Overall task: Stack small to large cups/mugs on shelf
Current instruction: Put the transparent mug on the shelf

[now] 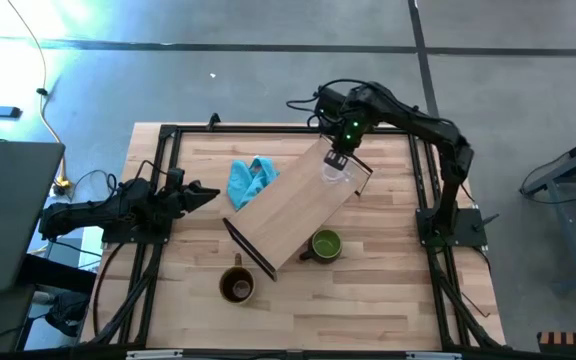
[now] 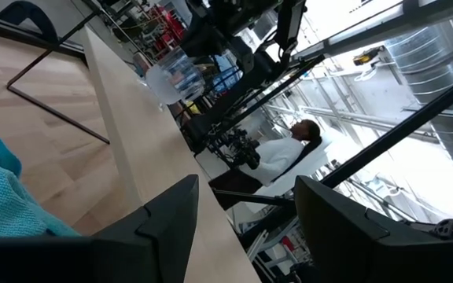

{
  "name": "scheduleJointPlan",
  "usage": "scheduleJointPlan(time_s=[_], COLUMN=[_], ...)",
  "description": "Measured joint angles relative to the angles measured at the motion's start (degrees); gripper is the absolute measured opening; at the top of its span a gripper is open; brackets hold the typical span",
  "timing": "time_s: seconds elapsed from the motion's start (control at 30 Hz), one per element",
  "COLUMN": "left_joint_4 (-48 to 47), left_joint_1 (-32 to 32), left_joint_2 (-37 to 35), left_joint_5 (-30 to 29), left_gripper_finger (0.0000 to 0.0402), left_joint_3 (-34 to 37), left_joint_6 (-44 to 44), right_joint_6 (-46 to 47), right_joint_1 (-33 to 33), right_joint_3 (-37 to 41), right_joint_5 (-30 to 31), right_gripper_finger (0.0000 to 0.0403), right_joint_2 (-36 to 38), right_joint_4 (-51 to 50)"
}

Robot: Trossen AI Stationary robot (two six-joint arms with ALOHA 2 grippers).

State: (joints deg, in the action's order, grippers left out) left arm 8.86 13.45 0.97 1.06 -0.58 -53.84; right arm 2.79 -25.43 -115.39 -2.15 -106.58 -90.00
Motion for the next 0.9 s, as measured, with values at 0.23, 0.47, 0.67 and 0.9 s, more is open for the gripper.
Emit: scheduleJointPlan(time_s=[0.23, 0.47, 0.67, 0.9], left_joint_4=[0.0, 0.0, 0.0, 0.0], left_joint_1=[0.0, 0.0, 0.0, 0.0], left_joint_2=[0.0, 0.0, 0.0, 0.0], left_joint_5=[1.1, 1.5, 1.3, 1.3], left_gripper_finger=[0.0200, 0.0200, 0.0200, 0.0200], left_joint_3=[0.0, 0.0, 0.0, 0.0], left_joint_6=[0.0, 0.0, 0.0, 0.0], right_joint_6=[-0.2, -0.2, -1.2, -1.7], right_joint_1=[0.5, 0.3, 0.3, 0.3], right_joint_3=[0.0, 0.0, 0.0, 0.0], right_joint_5=[-0.1, -0.5, -1.4, -1.6], right_gripper_finger=[0.0000, 0.0000, 0.0000, 0.0000], right_joint_2=[-0.7, -0.7, -0.7, -0.7], right_joint_4=[0.0, 0.0, 0.0, 0.0])
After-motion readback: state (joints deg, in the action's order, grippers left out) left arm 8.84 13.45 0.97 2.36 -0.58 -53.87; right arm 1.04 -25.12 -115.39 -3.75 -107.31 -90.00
